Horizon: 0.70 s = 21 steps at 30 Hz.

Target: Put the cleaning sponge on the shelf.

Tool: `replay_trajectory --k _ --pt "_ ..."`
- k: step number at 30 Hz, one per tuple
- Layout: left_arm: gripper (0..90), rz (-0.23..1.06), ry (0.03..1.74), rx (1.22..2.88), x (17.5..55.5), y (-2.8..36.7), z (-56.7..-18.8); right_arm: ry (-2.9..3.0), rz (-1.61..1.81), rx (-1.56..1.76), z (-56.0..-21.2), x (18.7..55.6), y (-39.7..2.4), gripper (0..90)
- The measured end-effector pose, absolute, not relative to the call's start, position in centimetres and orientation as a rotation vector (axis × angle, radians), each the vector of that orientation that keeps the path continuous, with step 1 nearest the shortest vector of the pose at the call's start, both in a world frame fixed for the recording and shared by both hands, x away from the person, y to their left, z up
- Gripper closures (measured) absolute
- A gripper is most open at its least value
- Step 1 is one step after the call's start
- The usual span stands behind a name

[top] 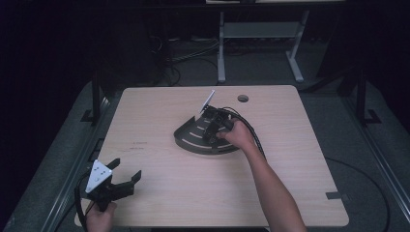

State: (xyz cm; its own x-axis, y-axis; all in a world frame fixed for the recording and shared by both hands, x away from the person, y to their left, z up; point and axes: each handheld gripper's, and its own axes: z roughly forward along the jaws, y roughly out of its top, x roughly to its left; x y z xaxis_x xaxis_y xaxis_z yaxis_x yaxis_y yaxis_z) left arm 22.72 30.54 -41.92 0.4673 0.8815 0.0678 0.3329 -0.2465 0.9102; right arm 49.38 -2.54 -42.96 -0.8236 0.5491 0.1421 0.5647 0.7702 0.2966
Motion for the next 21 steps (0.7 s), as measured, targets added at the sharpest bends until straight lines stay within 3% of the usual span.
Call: replay_trajectory --k 21 --pt "13.7 0.744 1.034 1.81 22.8 30.3 -42.1 -2.939 -0.545 -0.915 -40.7 48.3 -3.9 21.0"
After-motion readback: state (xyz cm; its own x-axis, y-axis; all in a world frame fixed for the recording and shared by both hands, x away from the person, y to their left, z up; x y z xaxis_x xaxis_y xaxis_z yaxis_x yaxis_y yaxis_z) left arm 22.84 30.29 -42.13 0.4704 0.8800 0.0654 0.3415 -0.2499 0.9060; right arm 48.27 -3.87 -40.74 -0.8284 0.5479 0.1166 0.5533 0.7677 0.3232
